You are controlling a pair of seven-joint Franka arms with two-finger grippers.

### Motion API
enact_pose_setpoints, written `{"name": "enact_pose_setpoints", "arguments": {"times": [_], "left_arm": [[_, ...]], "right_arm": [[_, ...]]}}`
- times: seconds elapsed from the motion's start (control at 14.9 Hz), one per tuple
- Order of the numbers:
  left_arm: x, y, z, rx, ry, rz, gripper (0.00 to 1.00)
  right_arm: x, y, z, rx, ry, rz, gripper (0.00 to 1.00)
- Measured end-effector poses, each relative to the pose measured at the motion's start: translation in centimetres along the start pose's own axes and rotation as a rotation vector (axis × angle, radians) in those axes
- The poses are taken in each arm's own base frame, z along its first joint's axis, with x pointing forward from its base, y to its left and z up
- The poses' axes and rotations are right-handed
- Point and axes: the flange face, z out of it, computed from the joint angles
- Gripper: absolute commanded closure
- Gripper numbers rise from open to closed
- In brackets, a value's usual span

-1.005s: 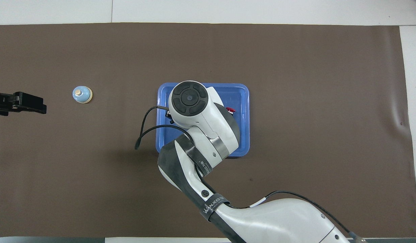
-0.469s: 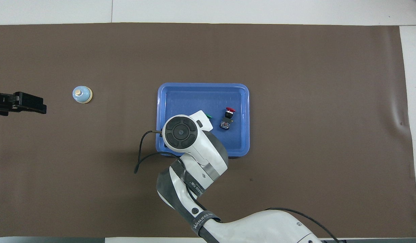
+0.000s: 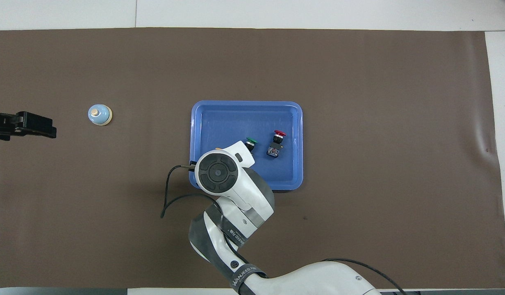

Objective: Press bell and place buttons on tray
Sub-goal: 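Lower the yellow button beside the green one and release, then withdraw the right gripper to rest while the left gripper reaches the bell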

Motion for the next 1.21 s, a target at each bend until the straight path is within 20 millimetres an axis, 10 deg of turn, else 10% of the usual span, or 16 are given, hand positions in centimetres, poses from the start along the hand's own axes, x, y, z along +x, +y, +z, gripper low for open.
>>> {"name": "enact_pose_setpoints", "arguments": {"times": [0.47,0.87,1.21], "left_arm": [[0.0,0.0,0.0,0.000,0.000,0.000,0.00],[0.0,0.0,0.0,0.000,0.000,0.000,0.00],[0.0,0.0,0.0,0.000,0.000,0.000,0.00]], "right_arm": [[5.1,1.2,-7.1,-0.030,-0.015,0.096,0.00],[13.7,10.8,-17.2,-0.040,-0.019,0.184,0.00],[18.0,19.4,-21.9,-0.064,-0.054,0.070,0.00]]}}
